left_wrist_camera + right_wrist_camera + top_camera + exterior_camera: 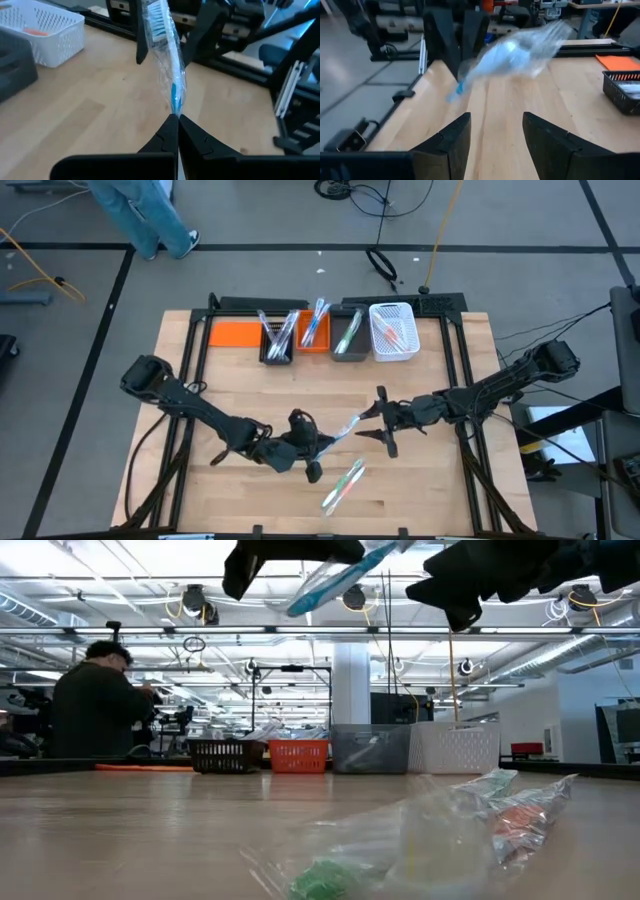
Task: Pick & Place Toothbrushes
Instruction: Put the blue toothbrush into the orange basket
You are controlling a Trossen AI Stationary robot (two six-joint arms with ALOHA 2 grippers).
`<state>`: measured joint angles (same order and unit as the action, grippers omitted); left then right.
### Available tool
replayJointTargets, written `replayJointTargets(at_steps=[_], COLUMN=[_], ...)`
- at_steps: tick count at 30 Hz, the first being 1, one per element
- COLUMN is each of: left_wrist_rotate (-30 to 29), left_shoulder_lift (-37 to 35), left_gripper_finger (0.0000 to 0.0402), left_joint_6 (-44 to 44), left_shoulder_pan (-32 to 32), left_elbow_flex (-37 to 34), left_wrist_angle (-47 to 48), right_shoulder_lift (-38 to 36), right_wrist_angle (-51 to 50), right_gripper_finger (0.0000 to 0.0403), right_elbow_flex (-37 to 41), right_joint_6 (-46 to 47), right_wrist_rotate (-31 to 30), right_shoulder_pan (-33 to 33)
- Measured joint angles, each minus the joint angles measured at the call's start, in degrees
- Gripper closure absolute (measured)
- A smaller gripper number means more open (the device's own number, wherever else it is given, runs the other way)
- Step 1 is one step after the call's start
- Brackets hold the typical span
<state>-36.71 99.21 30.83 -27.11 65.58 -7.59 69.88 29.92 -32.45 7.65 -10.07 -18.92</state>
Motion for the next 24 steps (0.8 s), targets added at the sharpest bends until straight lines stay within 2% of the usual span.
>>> replayJointTargets(at_steps=[7, 18, 21, 24], left_wrist_rotate=[-0.9, 0.2, -0.5, -2.0], left_shoulder_lift=[0.1, 2.7, 3.4, 3.4], left_gripper_finger=[0.0401, 0.0401, 0.0401, 0.0401], left_joint_6=[-4.0, -6.9, -6.7, -6.7], left_shoulder_pan=[0.9, 1.8, 2.1, 2.2], left_elbow_flex=[0.0, 0.0, 0.0, 0.0], left_wrist_angle=[-3.3, -8.9, -8.9, -8.8], right_shoulder_lift=[1.9, 9.0, 9.9, 9.8], right_wrist_angle=[6.8, 20.0, 20.5, 20.3], right_gripper_finger=[0.0232, 0.0233, 0.0258, 0.0322], right_elbow_flex=[0.0, 0.0, 0.0, 0.0], right_joint_6=[1.3, 0.5, 0.3, -0.1], right_wrist_rotate=[2.9, 2.7, 2.7, 2.7], right_shoulder_pan=[0.0, 0.1, 0.1, 0.1])
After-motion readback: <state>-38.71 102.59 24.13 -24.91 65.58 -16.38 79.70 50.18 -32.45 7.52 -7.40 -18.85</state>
